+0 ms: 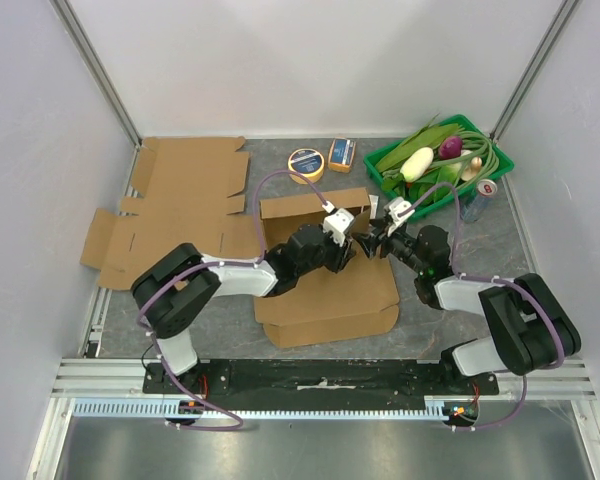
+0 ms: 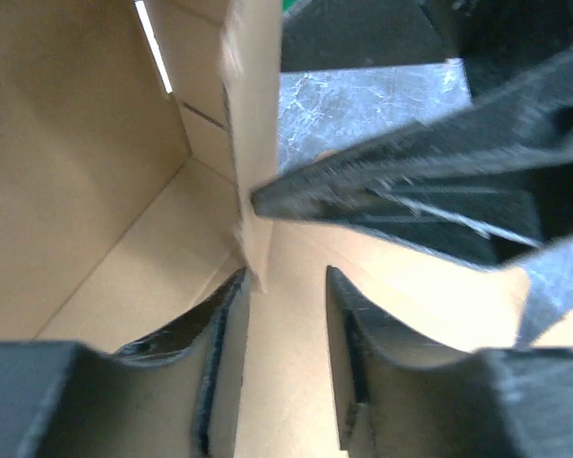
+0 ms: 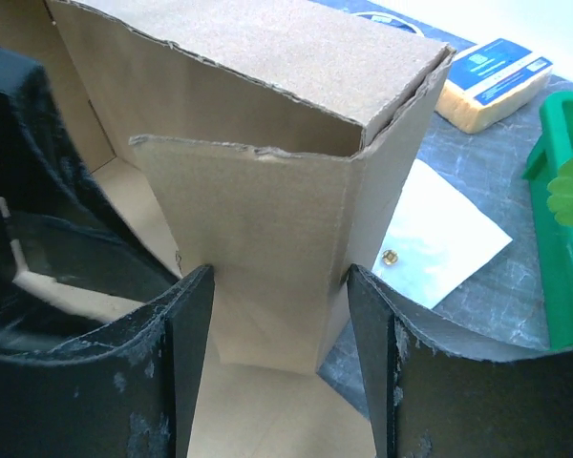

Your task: Fold the paper box

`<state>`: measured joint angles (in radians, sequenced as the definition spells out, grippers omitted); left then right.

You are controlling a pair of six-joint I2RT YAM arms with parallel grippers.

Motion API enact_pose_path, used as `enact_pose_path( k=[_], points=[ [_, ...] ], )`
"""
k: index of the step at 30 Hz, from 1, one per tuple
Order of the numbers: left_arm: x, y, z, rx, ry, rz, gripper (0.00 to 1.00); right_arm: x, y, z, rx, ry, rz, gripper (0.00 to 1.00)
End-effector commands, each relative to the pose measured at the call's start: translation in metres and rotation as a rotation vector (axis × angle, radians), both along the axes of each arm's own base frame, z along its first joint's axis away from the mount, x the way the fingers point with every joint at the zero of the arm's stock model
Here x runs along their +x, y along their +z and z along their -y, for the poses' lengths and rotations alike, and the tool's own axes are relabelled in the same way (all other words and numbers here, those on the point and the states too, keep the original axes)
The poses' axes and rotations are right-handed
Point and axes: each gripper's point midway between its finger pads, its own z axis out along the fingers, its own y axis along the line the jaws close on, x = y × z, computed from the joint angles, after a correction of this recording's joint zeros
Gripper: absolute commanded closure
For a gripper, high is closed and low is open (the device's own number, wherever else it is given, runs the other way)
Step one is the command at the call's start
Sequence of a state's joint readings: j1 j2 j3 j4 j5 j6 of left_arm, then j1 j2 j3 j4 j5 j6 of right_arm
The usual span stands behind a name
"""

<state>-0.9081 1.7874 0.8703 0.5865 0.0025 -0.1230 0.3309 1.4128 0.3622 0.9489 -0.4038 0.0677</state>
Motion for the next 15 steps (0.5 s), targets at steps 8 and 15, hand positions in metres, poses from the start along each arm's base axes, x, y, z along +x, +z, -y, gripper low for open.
enact_pose_path(
  k=[8,15],
  points=[
    [-0.044,0.066,-0.09,-0.098,0.198,-0.013,0.45,0.033,0.036,0.003,0.019,-0.079,0.123,0.35],
    [-0.007,0.05,-0.188,0.01,0.73,0.011,0.29,0.031,0.037,0.005,0.03,-0.09,0.123,0.36]
  ],
)
